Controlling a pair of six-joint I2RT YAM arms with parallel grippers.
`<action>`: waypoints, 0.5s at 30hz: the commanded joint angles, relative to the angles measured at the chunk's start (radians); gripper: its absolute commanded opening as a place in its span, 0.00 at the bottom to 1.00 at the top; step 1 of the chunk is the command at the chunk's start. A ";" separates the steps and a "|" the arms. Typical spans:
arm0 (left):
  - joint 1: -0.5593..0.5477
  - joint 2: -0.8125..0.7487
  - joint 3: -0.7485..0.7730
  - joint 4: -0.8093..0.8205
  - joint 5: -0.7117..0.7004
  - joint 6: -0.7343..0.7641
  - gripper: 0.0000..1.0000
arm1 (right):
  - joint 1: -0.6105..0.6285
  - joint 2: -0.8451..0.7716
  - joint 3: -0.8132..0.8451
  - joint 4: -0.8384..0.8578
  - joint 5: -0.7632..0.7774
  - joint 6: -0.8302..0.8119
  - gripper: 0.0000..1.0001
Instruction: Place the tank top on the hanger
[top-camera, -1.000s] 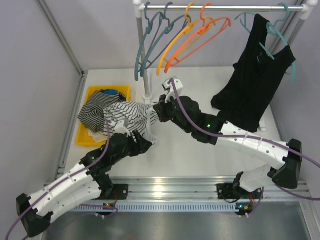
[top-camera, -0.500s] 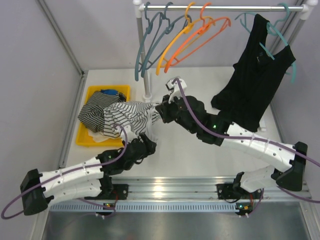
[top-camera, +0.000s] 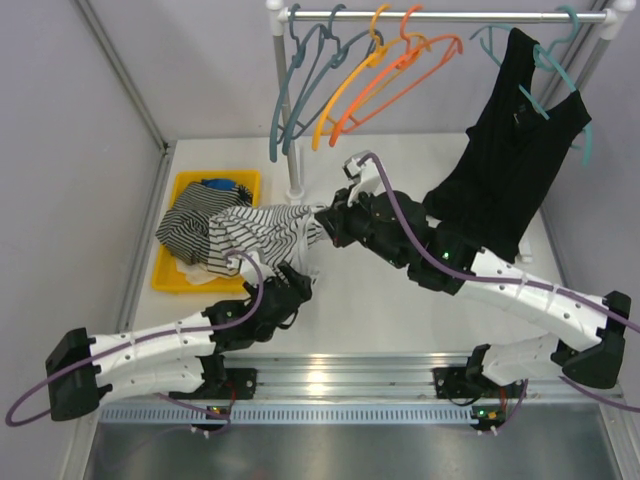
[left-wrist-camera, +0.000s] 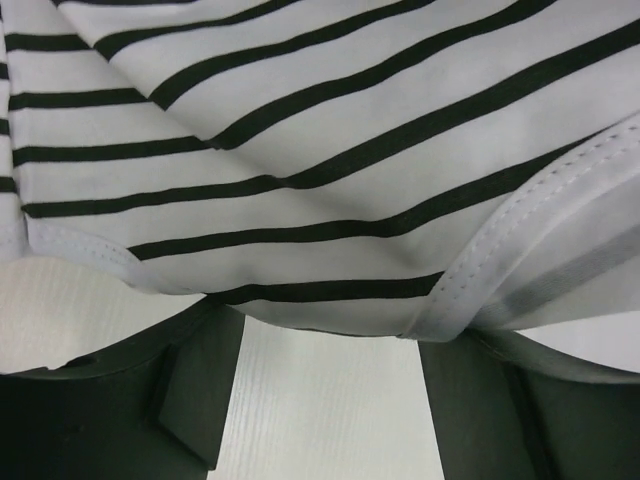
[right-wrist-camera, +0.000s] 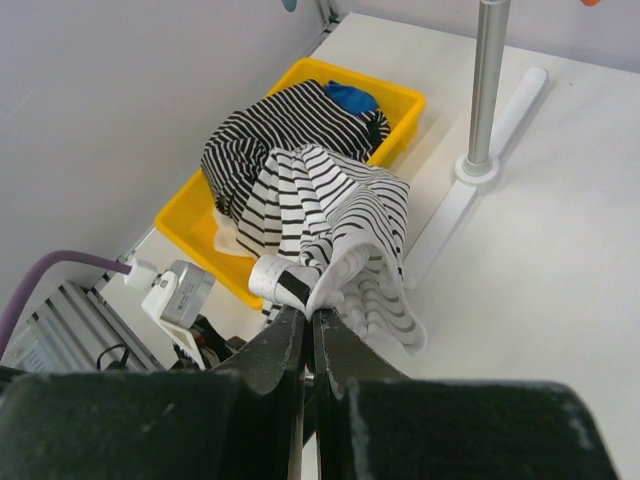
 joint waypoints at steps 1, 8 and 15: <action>-0.006 -0.020 0.002 0.128 -0.069 0.078 0.71 | -0.014 -0.043 0.033 -0.006 -0.011 0.010 0.00; -0.004 -0.055 -0.001 0.155 -0.019 0.148 0.40 | -0.014 -0.079 0.027 -0.028 0.030 0.001 0.00; -0.006 -0.051 0.097 0.134 0.118 0.259 0.08 | -0.017 -0.125 0.047 -0.103 0.116 -0.034 0.00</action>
